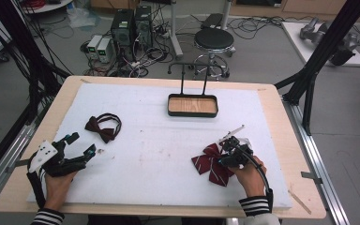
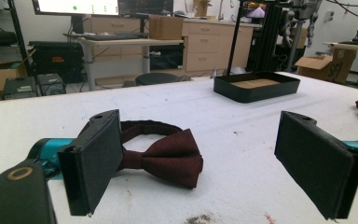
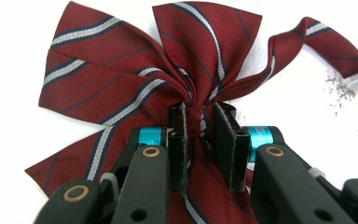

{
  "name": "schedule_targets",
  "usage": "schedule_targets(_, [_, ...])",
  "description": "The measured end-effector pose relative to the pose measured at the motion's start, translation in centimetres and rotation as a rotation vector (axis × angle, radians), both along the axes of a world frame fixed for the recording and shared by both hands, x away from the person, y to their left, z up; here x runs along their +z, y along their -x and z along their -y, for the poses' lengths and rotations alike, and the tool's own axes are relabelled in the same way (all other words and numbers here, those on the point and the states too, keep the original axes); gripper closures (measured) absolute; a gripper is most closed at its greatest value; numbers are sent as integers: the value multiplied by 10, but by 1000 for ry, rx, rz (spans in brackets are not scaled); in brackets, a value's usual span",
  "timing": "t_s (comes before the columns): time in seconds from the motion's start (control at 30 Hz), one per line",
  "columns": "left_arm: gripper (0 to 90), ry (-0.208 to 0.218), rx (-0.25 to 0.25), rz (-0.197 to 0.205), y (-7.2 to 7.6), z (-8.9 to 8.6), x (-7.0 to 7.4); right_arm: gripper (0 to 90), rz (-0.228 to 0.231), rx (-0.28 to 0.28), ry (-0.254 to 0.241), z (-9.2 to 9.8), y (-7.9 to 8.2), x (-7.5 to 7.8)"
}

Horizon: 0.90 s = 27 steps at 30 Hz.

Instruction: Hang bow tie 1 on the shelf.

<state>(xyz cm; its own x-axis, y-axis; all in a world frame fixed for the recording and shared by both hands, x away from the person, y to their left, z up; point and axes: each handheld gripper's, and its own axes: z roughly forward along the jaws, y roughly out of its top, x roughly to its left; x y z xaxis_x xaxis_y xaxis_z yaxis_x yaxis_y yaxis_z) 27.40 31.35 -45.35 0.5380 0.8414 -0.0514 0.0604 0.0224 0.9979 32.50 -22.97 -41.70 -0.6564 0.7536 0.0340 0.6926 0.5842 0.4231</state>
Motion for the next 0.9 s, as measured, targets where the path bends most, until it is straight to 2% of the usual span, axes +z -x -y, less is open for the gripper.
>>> schedule_targets(0.47, [155, 0, 0, 0, 0, 0, 0, 768, 36, 13, -4, 0, 3, 2])
schedule_targets(0.67, [155, 1, 1, -1, 0, 0, 0, 768, 77, 14, -35, 2, 3, 5])
schedule_targets(0.77, [155, 1, 0, 0, 0, 0, 0, 767, 89, 8, -69, 4, 3, 8])
schedule_targets(0.9, [155, 0, 0, 0, 0, 0, 0, 767, 127, 0, -88, 5, 5, 12])
